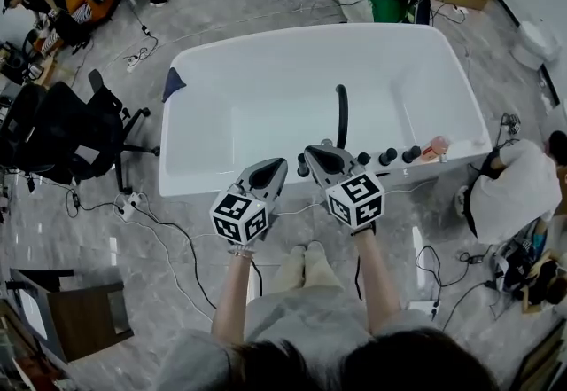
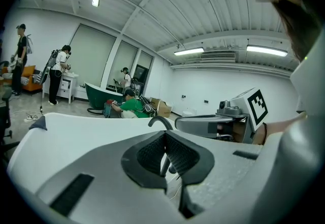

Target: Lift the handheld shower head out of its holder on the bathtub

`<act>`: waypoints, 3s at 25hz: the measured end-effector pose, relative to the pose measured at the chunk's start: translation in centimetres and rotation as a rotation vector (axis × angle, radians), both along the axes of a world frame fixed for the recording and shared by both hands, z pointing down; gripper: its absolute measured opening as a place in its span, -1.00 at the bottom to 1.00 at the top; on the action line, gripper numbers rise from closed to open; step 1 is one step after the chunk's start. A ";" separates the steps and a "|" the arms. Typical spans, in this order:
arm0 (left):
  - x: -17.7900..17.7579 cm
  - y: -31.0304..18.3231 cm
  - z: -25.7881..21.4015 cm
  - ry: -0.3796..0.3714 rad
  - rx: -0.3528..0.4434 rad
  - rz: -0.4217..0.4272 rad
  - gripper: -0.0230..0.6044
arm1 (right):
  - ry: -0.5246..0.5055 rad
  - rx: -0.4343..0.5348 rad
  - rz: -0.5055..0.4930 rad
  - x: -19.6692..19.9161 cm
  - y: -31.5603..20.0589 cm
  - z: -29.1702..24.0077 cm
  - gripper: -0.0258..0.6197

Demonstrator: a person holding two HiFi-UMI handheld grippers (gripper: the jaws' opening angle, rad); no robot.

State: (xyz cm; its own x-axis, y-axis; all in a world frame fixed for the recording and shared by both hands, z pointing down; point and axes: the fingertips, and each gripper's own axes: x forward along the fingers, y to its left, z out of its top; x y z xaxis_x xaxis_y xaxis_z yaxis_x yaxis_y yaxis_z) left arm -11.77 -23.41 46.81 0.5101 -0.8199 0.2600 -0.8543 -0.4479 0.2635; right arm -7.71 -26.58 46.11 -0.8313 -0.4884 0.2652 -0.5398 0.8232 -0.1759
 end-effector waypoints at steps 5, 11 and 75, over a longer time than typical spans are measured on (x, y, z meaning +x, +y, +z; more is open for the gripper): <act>0.0 -0.6 2.5 -0.006 -0.028 0.008 -0.91 | 0.028 -0.001 0.006 -0.2 -0.6 2.3 -0.92; -0.4 -1.6 5.5 0.021 -0.065 -0.004 -0.91 | 0.040 0.000 0.022 0.1 -1.6 4.6 -0.92; -3.1 -3.2 23.6 0.041 -0.254 -0.025 -0.91 | 0.234 -0.109 0.007 -3.4 -3.8 26.3 -0.50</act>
State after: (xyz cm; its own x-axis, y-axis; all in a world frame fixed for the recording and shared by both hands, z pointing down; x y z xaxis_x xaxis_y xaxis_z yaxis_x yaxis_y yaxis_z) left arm -14.91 -26.62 70.39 0.5051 -0.7433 0.4387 -0.8504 -0.3418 0.3999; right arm -11.13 -30.37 72.45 -0.7382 -0.4519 0.5009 -0.5816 0.8025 -0.1331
